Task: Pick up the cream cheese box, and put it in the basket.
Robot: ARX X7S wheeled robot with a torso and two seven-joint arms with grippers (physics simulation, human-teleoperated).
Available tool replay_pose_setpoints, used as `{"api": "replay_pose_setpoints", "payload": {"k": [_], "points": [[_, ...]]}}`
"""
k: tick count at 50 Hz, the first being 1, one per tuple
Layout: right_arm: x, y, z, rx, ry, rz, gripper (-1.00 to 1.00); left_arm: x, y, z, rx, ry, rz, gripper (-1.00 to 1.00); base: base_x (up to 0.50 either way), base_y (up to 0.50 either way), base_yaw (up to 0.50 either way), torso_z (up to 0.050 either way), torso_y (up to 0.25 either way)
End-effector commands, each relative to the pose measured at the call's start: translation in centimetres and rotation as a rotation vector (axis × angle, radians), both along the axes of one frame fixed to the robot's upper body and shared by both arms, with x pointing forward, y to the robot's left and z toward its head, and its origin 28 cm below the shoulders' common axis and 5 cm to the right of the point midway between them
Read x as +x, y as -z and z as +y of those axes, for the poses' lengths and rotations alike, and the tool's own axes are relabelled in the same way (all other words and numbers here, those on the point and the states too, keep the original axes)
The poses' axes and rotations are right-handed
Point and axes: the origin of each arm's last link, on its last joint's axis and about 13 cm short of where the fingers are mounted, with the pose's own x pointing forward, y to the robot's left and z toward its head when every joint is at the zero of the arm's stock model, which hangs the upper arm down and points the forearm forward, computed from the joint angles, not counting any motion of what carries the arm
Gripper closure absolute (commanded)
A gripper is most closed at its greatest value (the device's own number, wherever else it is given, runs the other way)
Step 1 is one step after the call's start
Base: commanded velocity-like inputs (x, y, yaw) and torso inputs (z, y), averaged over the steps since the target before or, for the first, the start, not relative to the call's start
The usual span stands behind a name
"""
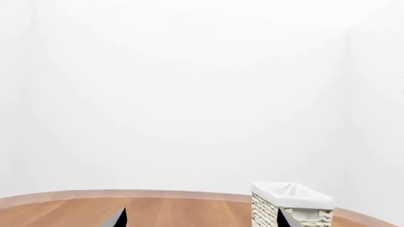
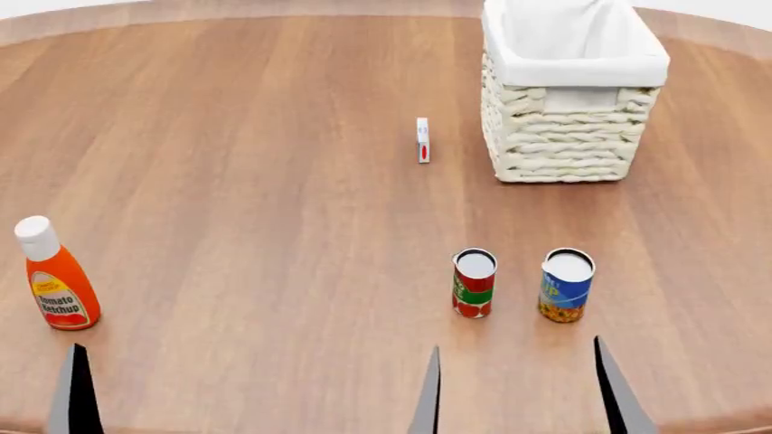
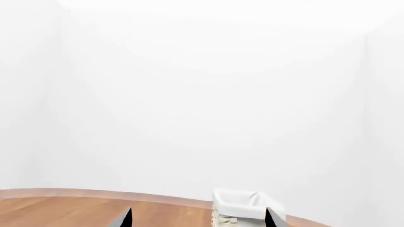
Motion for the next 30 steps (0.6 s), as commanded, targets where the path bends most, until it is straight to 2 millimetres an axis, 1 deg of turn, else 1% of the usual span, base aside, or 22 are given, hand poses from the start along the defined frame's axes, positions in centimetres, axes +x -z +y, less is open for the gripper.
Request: {"api": "replay_pose_setpoints", "payload": {"k": [1,30], "points": [[-0.34,-0.37,0.1,0.002,-0.013,-0.02,-1.0,-0.32,-0.43,0.07,-0.001,-0.002,-0.018,-1.0,0.0,0.0,0.0,0.0,0.0],[-0.22,-0.2,0.06,-0.003,-0.009,-0.005,-1.0,-0.35,-0.14,-0.22,0.004,0.01,-0.012,-1.0,0.0,0.02,0.0,0.0,0.0]]}}
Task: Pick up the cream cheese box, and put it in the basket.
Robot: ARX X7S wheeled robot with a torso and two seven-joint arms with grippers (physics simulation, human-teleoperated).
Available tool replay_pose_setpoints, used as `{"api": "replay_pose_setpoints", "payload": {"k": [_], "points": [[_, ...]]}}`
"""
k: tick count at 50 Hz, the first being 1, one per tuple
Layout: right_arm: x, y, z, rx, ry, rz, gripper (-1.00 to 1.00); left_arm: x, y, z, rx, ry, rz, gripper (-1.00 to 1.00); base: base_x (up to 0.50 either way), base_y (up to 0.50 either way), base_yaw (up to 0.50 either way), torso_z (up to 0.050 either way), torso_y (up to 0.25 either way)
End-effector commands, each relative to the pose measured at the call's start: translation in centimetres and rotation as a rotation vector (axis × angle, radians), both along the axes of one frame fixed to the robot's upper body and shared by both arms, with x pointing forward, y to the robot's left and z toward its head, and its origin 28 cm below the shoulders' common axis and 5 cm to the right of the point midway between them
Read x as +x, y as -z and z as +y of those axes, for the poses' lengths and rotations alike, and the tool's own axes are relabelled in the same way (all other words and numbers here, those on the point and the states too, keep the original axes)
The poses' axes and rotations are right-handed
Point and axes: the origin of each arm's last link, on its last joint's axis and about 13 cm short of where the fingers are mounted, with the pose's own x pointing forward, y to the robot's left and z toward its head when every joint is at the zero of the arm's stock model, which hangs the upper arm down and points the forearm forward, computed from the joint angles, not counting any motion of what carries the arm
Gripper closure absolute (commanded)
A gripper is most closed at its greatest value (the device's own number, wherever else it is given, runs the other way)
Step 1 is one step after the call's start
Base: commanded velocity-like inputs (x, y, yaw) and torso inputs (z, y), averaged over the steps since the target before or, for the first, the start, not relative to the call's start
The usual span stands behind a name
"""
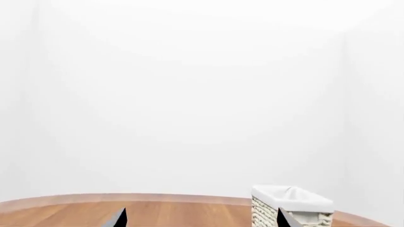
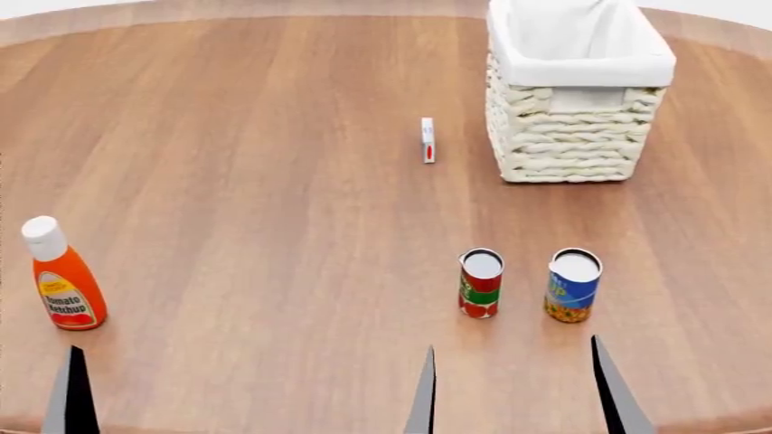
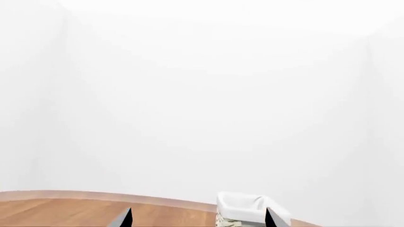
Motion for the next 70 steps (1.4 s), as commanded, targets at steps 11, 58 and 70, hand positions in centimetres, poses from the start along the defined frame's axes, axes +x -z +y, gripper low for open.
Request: {"api": "replay_pose_setpoints", "payload": {"k": [11,58,70], "points": [[0.08,0.02,-0.03,0.003,-0.001,0.006,-1.0,-0.06,0.02,-0.17,0.003,0.007,0.0,-1.0,0.0,0.1,0.0,0.0,0.0],[0.21,0.02,-0.08,0.043,0.001,0.017,-1.0,-0.07,0.21,-0.23,0.01,0.012,0.007,-1.0,0.11,0.05,0.0,0.0,0.0],[0.23,0.08,-0.11,0.042,0.006,0.017,-1.0,-0.11,0.21,-0.25,0.01,0.016,0.007,-1.0,0.21,0.0,0.0,0.0,0.0]]}}
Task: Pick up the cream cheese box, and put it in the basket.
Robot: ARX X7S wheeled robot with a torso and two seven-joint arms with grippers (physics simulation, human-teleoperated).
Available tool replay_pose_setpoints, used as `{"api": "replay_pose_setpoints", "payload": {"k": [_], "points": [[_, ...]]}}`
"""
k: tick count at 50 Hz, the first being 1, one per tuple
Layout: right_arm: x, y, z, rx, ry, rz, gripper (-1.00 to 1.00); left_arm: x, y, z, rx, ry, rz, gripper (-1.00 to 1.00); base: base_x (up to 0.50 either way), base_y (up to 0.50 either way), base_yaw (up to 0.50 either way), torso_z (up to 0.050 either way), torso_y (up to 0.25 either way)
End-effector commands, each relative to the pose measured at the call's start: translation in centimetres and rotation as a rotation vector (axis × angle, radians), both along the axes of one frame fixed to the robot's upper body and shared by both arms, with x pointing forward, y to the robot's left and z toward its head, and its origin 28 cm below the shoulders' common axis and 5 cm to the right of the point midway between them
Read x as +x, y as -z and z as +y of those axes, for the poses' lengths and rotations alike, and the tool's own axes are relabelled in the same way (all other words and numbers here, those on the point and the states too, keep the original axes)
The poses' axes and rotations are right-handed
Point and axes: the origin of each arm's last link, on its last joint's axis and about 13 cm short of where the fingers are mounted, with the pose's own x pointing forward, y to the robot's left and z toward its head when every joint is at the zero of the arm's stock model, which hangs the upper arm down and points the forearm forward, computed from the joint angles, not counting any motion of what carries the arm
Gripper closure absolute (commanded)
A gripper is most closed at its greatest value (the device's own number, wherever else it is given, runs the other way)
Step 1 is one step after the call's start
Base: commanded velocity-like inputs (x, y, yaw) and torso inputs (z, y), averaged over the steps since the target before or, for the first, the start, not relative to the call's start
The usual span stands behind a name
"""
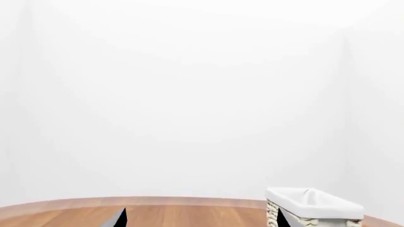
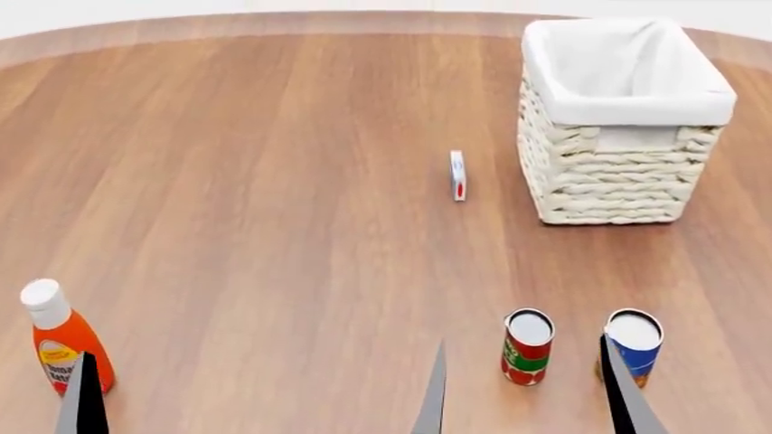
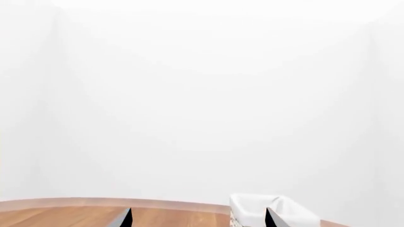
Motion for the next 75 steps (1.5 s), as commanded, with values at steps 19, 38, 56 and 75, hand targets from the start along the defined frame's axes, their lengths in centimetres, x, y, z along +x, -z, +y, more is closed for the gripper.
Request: {"api": "replay_pose_setpoints", "payload": {"k": [19,38,56,75], "points": [[0.13,0.15,-0.05,0.003,0.008,0.005,-1.0,0.01,0.06,-0.04,0.001,0.002,0.001,-1.0,0.2,0.0,0.0,0.0,0.0],[0.07,0.07,-0.02,0.002,0.006,0.004,-1.0,-0.02,0.06,-0.02,0.001,0.003,0.003,-1.0,0.28,0.0,0.0,0.0,0.0],[0.18,0.07,-0.08,0.002,0.006,0.007,-1.0,0.08,0.14,-0.03,0.0,0.007,0.005,-1.0,0.28,0.0,0.0,0.0,0.0],[0.19,0.12,-0.11,0.002,0.008,0.005,-1.0,0.11,0.06,0.04,-0.002,0.004,0.008,-1.0,0.28,0.0,0.0,0.0,0.001]]}}
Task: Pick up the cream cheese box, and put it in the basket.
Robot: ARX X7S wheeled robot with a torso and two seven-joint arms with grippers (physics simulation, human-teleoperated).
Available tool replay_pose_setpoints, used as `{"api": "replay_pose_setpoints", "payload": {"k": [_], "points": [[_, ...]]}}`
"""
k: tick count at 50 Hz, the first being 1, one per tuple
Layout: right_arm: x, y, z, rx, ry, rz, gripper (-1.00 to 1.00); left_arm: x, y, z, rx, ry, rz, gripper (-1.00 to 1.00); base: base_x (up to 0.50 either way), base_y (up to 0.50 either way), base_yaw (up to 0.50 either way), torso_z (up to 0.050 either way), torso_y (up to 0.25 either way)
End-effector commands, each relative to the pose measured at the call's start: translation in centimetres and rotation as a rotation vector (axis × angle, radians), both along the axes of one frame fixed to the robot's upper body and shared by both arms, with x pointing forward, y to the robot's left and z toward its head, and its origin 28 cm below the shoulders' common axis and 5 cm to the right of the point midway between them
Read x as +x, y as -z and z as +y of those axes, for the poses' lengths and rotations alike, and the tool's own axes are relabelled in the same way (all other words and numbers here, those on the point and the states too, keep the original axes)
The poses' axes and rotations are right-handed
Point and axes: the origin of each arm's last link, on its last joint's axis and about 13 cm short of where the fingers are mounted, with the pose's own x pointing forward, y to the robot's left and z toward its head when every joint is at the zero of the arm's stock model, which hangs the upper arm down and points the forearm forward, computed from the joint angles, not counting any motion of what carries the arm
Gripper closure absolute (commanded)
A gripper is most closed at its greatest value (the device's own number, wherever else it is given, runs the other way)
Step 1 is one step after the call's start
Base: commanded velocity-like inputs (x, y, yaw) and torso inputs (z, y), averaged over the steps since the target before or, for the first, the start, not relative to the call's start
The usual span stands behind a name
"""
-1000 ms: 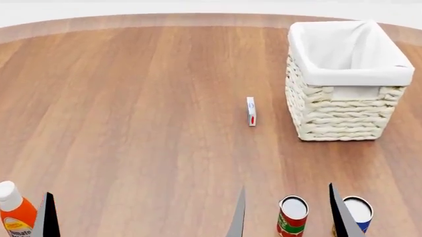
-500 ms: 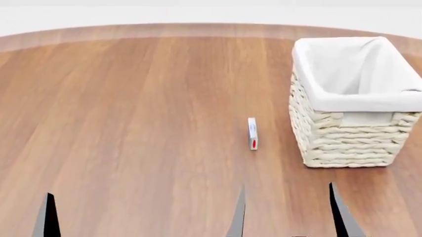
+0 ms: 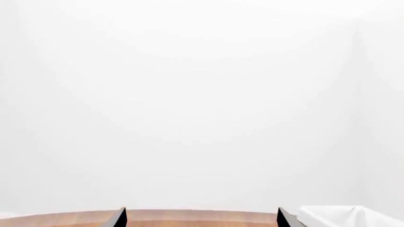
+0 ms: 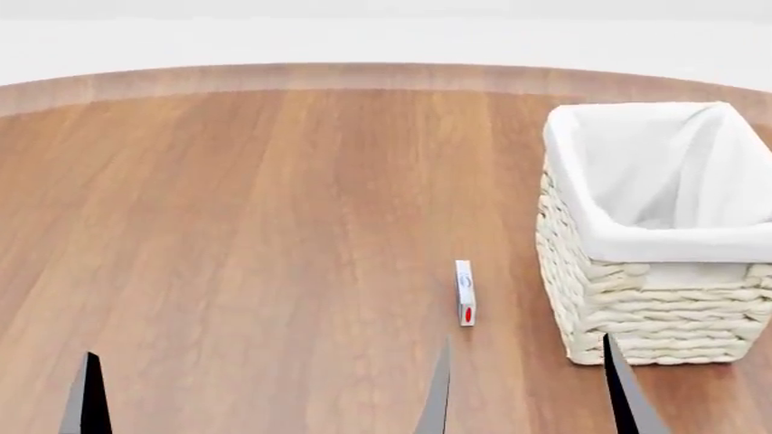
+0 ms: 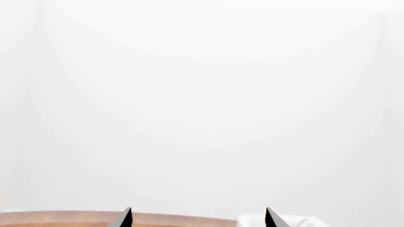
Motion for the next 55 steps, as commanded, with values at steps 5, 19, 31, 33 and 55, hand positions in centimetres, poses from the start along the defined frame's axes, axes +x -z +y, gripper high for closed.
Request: {"api": "replay_pose_setpoints", "payload": {"k": [5,19,31,33,55], "points": [[-0.08,0.0,0.02,-0.001,-0.001,-0.002,-1.0,-0.01,0.03,-0.01,0.0,-0.002,0.004,-1.0,0.28,0.0,0.0,0.0,0.0],[-0.16,-0.04,0.07,0.002,-0.002,-0.003,-1.0,-0.06,0.03,-0.01,0.002,-0.003,0.013,-1.0,0.28,0.0,0.0,0.0,0.001],[-0.14,-0.01,0.1,0.002,-0.002,-0.003,-1.0,-0.05,0.01,0.03,0.004,-0.004,0.013,-1.0,0.28,0.0,0.0,0.0,0.0],[-0.14,-0.01,0.1,0.003,-0.002,-0.003,-1.0,-0.06,-0.01,0.01,0.003,-0.004,0.013,-1.0,0.27,0.0,0.0,0.0,0.0],[0.16,0.27,0.11,-0.023,0.017,0.034,-1.0,0.0,0.07,0.01,0.003,-0.005,0.003,-1.0,0.28,0.0,0.0,0.0,0.0]]}}
